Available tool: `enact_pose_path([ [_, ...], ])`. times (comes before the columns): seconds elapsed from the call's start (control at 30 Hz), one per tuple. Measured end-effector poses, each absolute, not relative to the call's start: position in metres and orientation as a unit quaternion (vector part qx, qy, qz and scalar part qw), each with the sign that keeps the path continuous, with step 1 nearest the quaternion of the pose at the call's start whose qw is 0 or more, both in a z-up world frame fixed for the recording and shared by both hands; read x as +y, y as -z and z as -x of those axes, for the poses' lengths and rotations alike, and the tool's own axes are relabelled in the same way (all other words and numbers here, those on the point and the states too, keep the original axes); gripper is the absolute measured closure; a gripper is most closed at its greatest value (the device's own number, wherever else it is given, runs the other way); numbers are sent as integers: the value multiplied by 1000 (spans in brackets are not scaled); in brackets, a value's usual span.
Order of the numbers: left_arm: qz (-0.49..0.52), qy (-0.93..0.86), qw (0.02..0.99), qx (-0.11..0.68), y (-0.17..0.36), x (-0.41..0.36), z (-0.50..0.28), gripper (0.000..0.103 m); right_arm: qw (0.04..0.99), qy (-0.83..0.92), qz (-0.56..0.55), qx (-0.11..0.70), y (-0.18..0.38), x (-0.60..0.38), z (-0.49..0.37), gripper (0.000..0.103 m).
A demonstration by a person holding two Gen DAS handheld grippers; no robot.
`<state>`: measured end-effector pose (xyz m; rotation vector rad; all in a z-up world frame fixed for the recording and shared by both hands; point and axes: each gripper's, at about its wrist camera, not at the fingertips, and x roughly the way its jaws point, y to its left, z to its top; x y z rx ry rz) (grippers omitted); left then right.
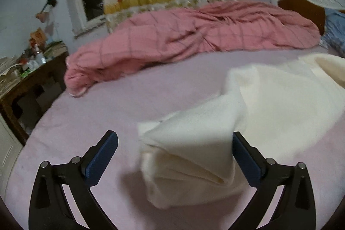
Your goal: Fold large clothes
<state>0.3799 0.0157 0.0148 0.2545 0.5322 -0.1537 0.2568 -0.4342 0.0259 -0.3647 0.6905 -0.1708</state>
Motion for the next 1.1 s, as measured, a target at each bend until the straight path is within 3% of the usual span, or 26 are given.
enact_pose_path([
  [0.33, -72, 37, 966, 246, -38, 44, -396, 0, 940, 183, 74, 279, -51, -483, -293, 18],
  [0.53, -4, 111, 942, 316, -19, 51, -411, 0, 937, 91, -31, 336, -26, -498, -304, 18],
  [0.57, 10, 115, 941, 318, -16, 51, -415, 16, 933, 82, -55, 346, -19, -504, -308, 18],
  [0.6, 13, 109, 943, 313, -13, 50, -419, 66, 929, 78, -81, 354, -12, -509, -311, 20],
  [0.63, 6, 89, 945, 316, -11, 47, -424, 88, 924, 70, -108, 360, -6, -515, -316, 24],
  [0.67, 6, 70, 945, 319, -10, 48, -430, 96, 922, 60, -124, 362, -2, -517, -319, 51],
  [0.7, 22, 60, 948, 312, -10, 51, -435, 96, 918, 34, -155, 364, 1, -522, -327, 96],
  [0.9, 8, 21, 943, 331, 2, 48, -455, 96, 925, 95, -111, 352, 0, -517, -374, 97],
  [1.03, -28, -2, 923, 385, 42, 38, -475, 96, 893, 126, -126, 414, 47, -529, -406, 97],
  [1.1, -37, -6, 924, 380, 40, 36, -473, 94, 900, 128, -114, 400, 55, -524, -403, 97],
])
